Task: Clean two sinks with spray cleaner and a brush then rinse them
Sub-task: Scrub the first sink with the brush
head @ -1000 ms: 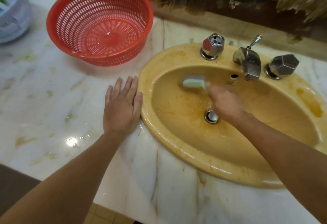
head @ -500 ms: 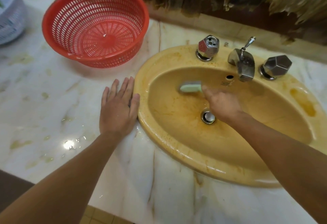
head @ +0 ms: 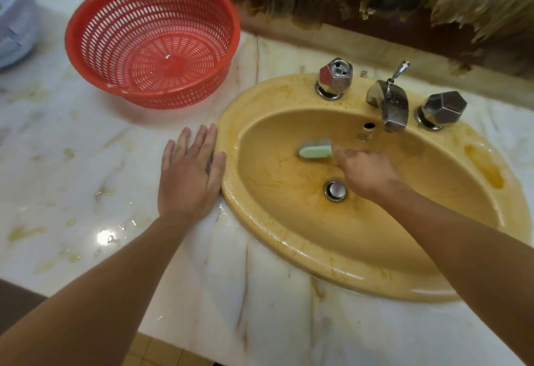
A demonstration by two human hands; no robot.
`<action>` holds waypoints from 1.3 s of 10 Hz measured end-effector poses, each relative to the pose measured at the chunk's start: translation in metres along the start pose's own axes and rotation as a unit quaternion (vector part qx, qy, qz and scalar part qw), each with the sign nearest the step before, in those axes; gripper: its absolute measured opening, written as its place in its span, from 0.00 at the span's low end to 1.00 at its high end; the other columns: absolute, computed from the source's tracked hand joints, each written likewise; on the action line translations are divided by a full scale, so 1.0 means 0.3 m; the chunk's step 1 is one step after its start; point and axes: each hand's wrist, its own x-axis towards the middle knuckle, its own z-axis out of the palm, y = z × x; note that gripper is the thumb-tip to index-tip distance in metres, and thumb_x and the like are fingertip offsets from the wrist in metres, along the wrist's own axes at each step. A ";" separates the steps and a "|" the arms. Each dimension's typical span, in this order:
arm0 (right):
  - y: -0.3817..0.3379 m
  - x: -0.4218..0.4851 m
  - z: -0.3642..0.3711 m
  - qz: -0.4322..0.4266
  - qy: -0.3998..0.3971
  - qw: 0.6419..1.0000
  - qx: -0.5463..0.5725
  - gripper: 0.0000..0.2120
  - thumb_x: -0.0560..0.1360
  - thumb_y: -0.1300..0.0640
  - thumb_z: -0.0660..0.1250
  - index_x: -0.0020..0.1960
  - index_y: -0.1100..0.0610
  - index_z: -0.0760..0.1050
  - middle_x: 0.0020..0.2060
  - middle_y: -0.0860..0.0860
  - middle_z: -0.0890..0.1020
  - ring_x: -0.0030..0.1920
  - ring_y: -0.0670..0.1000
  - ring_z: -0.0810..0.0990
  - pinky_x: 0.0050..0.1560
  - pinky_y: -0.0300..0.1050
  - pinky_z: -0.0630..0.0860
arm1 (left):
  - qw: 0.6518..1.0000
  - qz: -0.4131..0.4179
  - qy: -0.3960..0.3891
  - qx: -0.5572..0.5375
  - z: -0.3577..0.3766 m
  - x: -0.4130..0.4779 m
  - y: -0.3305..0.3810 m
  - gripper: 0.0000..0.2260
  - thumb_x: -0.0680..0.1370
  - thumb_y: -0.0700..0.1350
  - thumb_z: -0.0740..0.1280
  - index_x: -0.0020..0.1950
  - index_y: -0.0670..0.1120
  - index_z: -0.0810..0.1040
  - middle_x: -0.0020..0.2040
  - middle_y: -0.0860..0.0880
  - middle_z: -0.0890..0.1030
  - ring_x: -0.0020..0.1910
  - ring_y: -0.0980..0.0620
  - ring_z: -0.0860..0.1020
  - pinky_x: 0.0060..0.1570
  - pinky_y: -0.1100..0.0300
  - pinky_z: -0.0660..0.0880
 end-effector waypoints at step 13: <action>0.094 -0.092 -0.019 0.073 0.070 0.995 0.028 0.22 0.85 0.46 0.52 0.76 0.52 0.61 0.48 0.57 0.83 0.40 0.62 0.82 0.34 0.50 0.74 | 1.000 0.006 0.002 -0.010 -0.005 -0.004 0.001 0.30 0.83 0.65 0.43 0.83 0.54 0.53 0.81 0.53 0.61 0.82 0.50 0.52 0.80 0.48 0.46</action>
